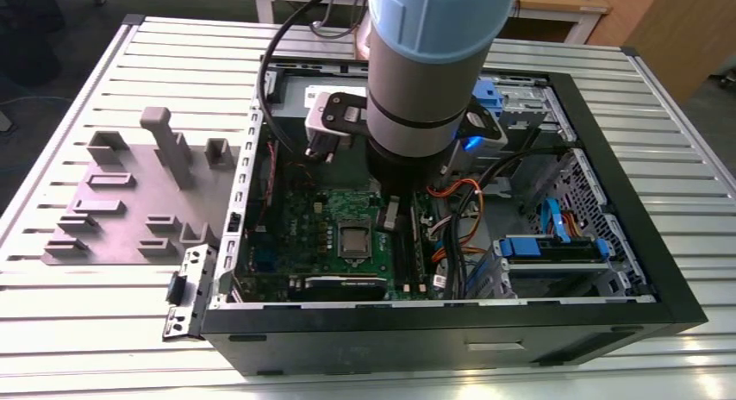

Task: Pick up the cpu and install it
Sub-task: 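Install the first cpu locking lever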

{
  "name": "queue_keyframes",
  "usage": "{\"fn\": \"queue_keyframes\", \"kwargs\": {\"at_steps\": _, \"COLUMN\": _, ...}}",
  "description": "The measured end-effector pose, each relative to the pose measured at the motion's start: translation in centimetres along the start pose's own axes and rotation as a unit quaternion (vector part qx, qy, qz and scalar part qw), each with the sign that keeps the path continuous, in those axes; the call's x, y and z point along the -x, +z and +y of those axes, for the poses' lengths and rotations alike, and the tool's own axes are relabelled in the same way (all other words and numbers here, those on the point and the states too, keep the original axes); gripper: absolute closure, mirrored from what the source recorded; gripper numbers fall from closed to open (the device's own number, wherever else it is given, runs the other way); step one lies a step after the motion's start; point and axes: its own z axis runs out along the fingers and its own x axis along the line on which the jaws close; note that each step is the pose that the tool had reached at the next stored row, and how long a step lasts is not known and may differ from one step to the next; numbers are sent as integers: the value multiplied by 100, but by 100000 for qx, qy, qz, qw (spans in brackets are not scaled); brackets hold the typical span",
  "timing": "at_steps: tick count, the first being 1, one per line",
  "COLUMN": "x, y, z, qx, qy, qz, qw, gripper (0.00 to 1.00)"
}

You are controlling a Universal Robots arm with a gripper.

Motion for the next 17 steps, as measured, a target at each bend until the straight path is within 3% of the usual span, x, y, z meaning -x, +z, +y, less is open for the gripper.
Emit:
{"fn": "queue_keyframes", "kwargs": {"at_steps": 5, "x": 0, "y": -3, "z": 0, "qx": 0, "qy": -1, "qz": 10, "qw": 100000, "gripper": 89}}
{"fn": "queue_keyframes", "kwargs": {"at_steps": 6, "x": 0, "y": -4, "z": 0, "qx": 2, "qy": -3, "qz": 12, "qw": 100000, "gripper": 82}}
{"fn": "queue_keyframes", "kwargs": {"at_steps": 11, "x": 1, "y": -6, "z": 0, "qx": 2, "qy": 1, "qz": 11, "qw": 100000, "gripper": 82}}
{"fn": "queue_keyframes", "kwargs": {"at_steps": 12, "x": 1, "y": -7, "z": 0, "qx": 2, "qy": 0, "qz": 14, "qw": 100000, "gripper": 75}}
{"fn": "queue_keyframes", "kwargs": {"at_steps": 13, "x": 1, "y": -7, "z": 0, "qx": 0, "qy": 0, "qz": 9, "qw": 100000, "gripper": 75}}
{"fn": "queue_keyframes", "kwargs": {"at_steps": 14, "x": 10, "y": -59, "z": -1, "qx": 2, "qy": -1, "qz": 11, "qw": 100000, "gripper": 74}}
{"fn": "queue_keyframes", "kwargs": {"at_steps": 15, "x": 10, "y": -59, "z": -1, "qx": 1, "qy": 0, "qz": 10, "qw": 100000, "gripper": 68}}
{"fn": "queue_keyframes", "kwargs": {"at_steps": 17, "x": 10, "y": -60, "z": -1, "qx": 2, "qy": 0, "qz": 11, "qw": 100000, "gripper": 68}}
